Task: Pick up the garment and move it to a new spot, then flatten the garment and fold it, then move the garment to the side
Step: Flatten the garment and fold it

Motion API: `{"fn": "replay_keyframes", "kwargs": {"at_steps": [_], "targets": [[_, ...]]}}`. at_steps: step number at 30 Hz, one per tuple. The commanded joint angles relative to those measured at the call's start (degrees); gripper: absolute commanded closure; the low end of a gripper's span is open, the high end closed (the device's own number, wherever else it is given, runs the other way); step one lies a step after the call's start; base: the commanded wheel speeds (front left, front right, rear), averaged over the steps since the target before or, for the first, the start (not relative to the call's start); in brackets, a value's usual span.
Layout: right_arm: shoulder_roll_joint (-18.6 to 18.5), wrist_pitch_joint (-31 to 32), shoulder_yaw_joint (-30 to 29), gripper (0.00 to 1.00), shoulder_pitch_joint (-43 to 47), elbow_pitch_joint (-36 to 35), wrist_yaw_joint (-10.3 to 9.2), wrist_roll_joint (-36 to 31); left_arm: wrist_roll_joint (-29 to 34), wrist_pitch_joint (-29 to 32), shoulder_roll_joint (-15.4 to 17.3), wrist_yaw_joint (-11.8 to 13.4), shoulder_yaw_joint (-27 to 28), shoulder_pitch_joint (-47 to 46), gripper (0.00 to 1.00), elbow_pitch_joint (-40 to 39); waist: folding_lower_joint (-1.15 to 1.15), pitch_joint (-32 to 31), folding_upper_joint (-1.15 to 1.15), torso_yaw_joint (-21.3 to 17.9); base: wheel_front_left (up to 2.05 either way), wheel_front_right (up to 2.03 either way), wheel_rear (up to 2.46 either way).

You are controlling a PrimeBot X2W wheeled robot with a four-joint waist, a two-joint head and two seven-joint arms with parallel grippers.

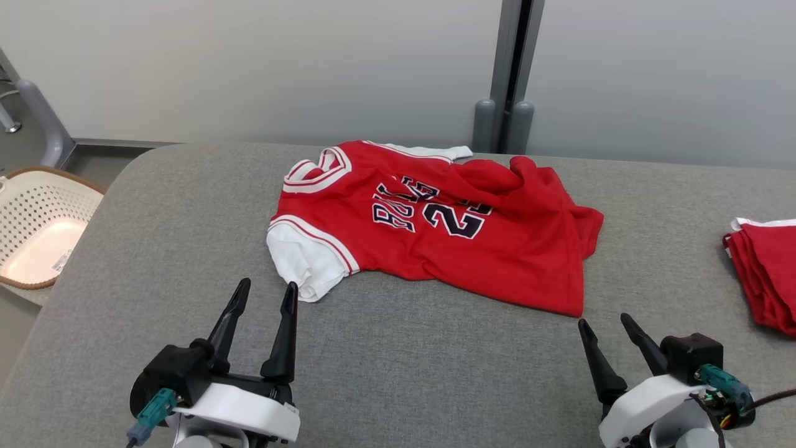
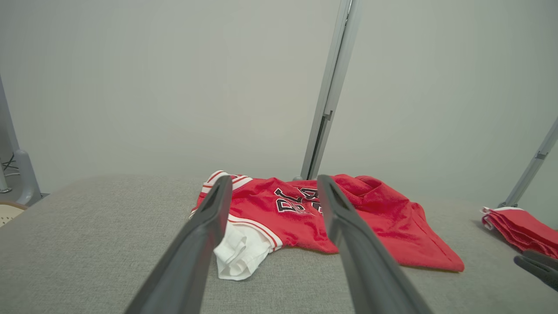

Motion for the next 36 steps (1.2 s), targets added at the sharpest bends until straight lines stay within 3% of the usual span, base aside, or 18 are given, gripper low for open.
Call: {"fn": "replay_keyframes", "kwargs": {"at_steps": [1, 13, 21, 22, 23, 24, 36], "targets": [[-0.03, 0.54, -0.50, 0.00, -0.63, 0.24, -0.02, 0.54, -1.19, -0.01, 0.25, -0.08, 0.12, -1.03, 0.00, 0.01, 0.00, 0.86, 0.00, 0.84, 0.00, 0.00, 0.00], [0.39, 7.84, -4.72, 0.00, -6.43, 7.27, -0.02, 4.24, -2.00, -0.02, 0.24, 0.20, -2.60, -4.04, 0.00, 0.07, 0.00, 6.13, 0.00, 6.44, 0.00, 0.00, 0.00], [0.42, 7.16, -4.72, 0.00, -9.74, 12.72, -0.02, 3.82, -1.88, -0.02, 0.22, 0.18, -2.92, -4.65, 0.00, 0.51, 0.00, 7.19, 0.00, 8.40, 0.00, 0.00, 0.00], [0.49, 6.99, -4.40, 0.09, -9.89, 13.02, -0.02, 3.91, -1.85, -0.01, 0.21, 0.23, -2.92, -4.67, 0.00, 0.55, 0.00, 7.17, 0.00, 8.40, 0.00, 0.00, 0.00], [0.56, 6.62, -3.98, 0.62, -10.00, 13.17, -0.02, 4.06, -1.84, -0.01, 0.21, 0.31, -2.96, -4.72, 0.00, 0.60, 0.00, 7.11, 0.00, 8.36, 0.00, 0.00, 0.00], [0.58, 6.09, -3.40, 1.00, -10.09, 13.10, -0.02, 4.19, -1.84, -0.02, 0.22, 0.38, -3.03, -4.74, 0.00, 0.66, 0.00, 7.03, 0.00, 8.28, 0.00, 0.00, 0.00], [-0.03, 1.82, 3.72, 1.00, -11.19, 11.56, -0.02, 6.48, -0.99, -0.01, 0.23, 0.31, -2.21, -4.12, 0.00, 1.17, 0.00, 4.56, 0.00, 5.40, 0.00, 0.00, 0.00]]}}
